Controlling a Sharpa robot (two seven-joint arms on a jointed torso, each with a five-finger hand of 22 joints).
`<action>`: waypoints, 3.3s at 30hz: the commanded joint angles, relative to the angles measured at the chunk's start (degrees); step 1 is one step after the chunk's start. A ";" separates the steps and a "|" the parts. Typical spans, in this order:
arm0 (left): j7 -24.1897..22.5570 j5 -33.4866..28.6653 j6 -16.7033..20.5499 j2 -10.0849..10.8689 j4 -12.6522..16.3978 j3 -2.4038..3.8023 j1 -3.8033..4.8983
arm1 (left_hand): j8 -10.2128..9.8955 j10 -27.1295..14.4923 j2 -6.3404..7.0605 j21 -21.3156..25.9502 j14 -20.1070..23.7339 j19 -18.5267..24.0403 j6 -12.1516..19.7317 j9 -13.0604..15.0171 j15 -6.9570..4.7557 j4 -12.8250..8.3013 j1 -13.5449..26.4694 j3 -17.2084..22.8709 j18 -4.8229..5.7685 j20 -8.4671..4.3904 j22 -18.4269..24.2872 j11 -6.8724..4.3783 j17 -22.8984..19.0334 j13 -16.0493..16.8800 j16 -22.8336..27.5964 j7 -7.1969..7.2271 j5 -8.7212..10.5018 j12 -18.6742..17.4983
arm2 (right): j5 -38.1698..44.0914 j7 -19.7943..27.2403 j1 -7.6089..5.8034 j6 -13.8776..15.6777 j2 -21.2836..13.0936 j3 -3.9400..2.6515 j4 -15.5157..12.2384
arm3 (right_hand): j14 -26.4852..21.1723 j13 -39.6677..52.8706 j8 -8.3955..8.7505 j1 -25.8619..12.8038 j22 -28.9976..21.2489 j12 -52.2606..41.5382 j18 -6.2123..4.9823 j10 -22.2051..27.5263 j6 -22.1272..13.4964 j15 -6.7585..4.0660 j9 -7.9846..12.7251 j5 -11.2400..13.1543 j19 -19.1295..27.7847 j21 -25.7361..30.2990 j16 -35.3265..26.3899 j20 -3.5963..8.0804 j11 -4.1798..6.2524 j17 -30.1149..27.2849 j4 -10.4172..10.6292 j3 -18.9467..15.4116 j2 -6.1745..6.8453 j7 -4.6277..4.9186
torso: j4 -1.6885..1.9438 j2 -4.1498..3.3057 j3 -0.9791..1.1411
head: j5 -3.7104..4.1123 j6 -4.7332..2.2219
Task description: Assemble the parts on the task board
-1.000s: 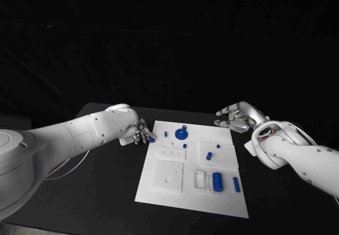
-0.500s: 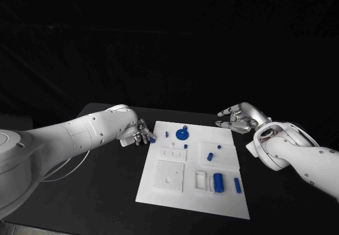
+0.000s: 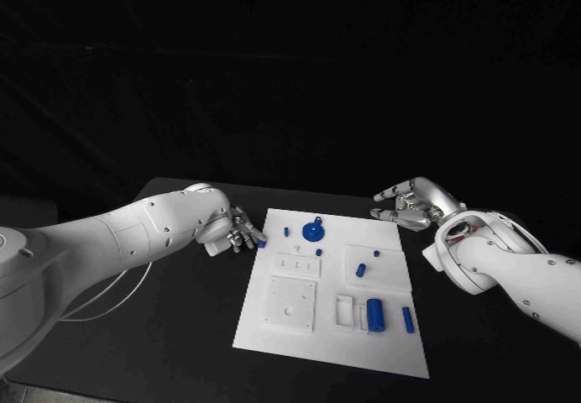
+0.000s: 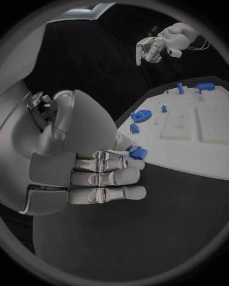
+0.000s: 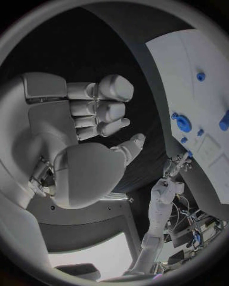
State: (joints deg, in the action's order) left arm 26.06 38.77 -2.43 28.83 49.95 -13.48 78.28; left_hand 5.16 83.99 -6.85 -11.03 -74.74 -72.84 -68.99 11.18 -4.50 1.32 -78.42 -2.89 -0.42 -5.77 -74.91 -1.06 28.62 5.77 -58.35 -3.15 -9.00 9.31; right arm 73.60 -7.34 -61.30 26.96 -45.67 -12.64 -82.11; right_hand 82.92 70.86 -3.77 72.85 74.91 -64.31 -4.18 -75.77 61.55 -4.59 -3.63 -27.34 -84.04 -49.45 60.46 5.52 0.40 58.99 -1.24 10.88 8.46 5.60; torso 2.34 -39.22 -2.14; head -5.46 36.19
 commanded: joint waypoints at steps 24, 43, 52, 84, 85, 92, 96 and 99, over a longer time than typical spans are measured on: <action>1.60 -5.73 3.71 3.47 3.90 0.04 -0.24 | -1.32 2.26 6.06 -3.08 -0.20 1.24 -0.26 3.40 -0.49 -4.23 6.29 12.27 -0.37 -0.34 -0.64 -0.87 0.20 0.73 -1.34 1.25 1.60 1.66 | 0.35 0.35 0.06 -0.44 -0.10 -0.03 0.04 | 0.00 0.01 0.24 -0.74 6.14 0.09 -0.94 0.09 0.39 0.10 0.07 -0.26 -2.93 0.25 -0.30 0.02 0.19 0.01 0.29 -0.04 -0.04 -0.10 | -0.05 0.00 -0.03 | -0.01 -0.26; 1.88 3.45 2.80 3.42 4.98 0.07 0.87 | -0.74 1.80 12.89 1.35 -0.26 -0.75 1.55 -3.58 0.06 10.63 11.42 -0.99 -0.46 0.17 -1.03 -0.04 -0.02 3.43 -1.23 -0.14 5.61 1.51 | 0.26 0.38 0.38 -0.57 0.05 -0.03 0.33 | 0.00 0.01 0.24 -0.74 6.14 0.09 -0.94 0.09 0.39 0.10 0.07 -0.26 -2.93 0.25 -0.30 0.02 0.19 0.01 0.29 -0.04 -0.04 -0.10 | -0.11 0.01 0.04 | 0.10 -0.25; 3.81 7.39 -2.05 2.16 4.39 0.05 1.74 | -0.73 1.68 11.75 1.54 -0.03 -0.70 1.13 -4.23 0.10 10.44 12.21 -0.92 -0.41 0.20 -1.10 -0.01 0.05 3.52 -1.46 -0.08 5.23 1.40 | 0.23 0.33 0.51 -0.74 0.11 -0.03 0.41 | 0.00 0.01 0.24 -0.74 6.14 0.09 -0.94 0.09 0.39 0.10 0.07 -0.26 -2.93 0.25 -0.30 0.02 0.19 0.01 0.29 -0.04 -0.04 -0.10 | -0.19 -0.07 0.07 | 0.31 -0.25; 8.85 17.96 -13.18 -4.02 -0.10 -0.06 1.90 | -0.76 1.52 5.76 0.72 0.46 -0.22 0.96 -4.34 0.15 6.51 13.60 -4.54 -0.43 0.27 -1.16 -0.05 0.08 4.03 -2.88 0.00 0.95 1.63 | 0.22 0.27 0.57 -0.96 0.36 -0.03 0.43 | 0.01 0.07 0.23 -0.56 6.14 0.01 -0.95 0.03 0.47 0.10 0.06 -0.30 -2.94 0.26 -0.26 0.02 0.20 0.05 0.45 -0.21 -0.17 -0.12 | -0.12 -0.07 -0.01 | 1.43 0.09; 8.92 17.98 -13.07 -4.16 -0.27 -0.06 1.90 | -0.76 1.54 5.38 0.64 0.45 -0.20 0.95 -4.33 0.14 6.24 13.68 -4.91 -0.42 0.27 -1.16 -0.06 0.04 4.06 -2.92 0.01 0.89 1.66 | 0.22 0.27 0.57 -0.97 0.37 -0.03 0.43 | 0.01 0.07 0.23 -0.56 6.14 0.01 -0.95 0.03 0.47 0.10 0.06 -0.30 -2.94 0.26 -0.26 0.02 0.20 0.05 0.45 -0.21 -0.17 -0.12 | -0.11 -0.09 -0.02 | 1.46 0.09; 9.30 18.31 -11.98 -4.91 -1.36 -0.07 1.88 | -0.62 1.93 4.20 0.16 0.12 -0.49 0.55 -4.19 -0.09 6.64 14.15 -5.41 -0.38 0.05 -1.21 -0.27 0.21 4.32 -3.42 0.21 0.58 2.14 | 0.23 0.27 0.57 -1.00 0.49 -0.03 0.48 | 0.01 0.08 0.23 -0.56 6.14 0.00 -0.95 0.02 0.59 0.09 0.06 -0.28 -2.95 0.27 -0.27 0.02 0.22 0.04 0.47 -0.19 -0.17 -0.15 | -0.21 -0.13 0.02 | 1.57 0.13; 9.14 18.38 -11.91 -5.14 -1.73 -0.06 1.88 | -0.67 1.90 4.27 0.07 0.10 -0.48 0.59 -4.18 -0.10 6.79 14.34 -5.59 -0.36 0.02 -1.21 -0.26 0.23 4.35 -3.47 0.19 0.66 2.19 | 0.23 0.28 0.59 -1.01 0.57 -0.03 0.56 | 0.01 0.08 0.23 -0.56 6.14 0.00 -0.95 0.02 0.59 0.09 0.06 -0.28 -2.95 0.27 -0.27 0.02 0.22 0.04 0.47 -0.19 -0.17 -0.15 | -0.08 -0.08 0.02 | 1.80 0.25; 8.83 18.30 -12.06 -5.35 -1.87 -0.06 1.87 | -0.79 1.81 4.30 -0.04 0.15 -0.40 0.81 -4.19 -0.09 6.93 14.37 -5.67 -0.33 0.02 -1.20 -0.24 0.23 4.40 -3.50 0.13 0.67 2.24 | 0.23 0.29 0.62 -1.02 0.67 -0.03 0.62 | 0.01 0.08 0.23 -0.56 6.14 0.00 -0.95 0.02 0.59 0.09 0.06 -0.28 -2.95 0.27 -0.27 0.02 0.22 0.04 0.47 -0.19 -0.17 -0.15 | -0.02 -0.09 0.01 | 1.85 0.27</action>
State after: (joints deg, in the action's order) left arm 34.59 56.42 -14.09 23.67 48.14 -13.47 80.30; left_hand 4.71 83.83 -2.13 -10.74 -74.72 -73.20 -68.38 7.10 -4.49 8.29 -64.21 -8.25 -0.42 -5.63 -74.91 -1.42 28.80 10.11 -61.64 -2.76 -8.14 11.27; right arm 73.55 -7.32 -60.73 26.61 -45.10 -12.64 -81.48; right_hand 82.92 70.84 -3.78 72.85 74.91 -64.31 -4.19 -75.77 61.76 -4.59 -3.63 -27.30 -84.04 -49.45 60.46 5.52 0.40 58.99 -1.02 10.62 8.46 5.39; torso 2.22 -39.31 -2.13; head -3.67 36.41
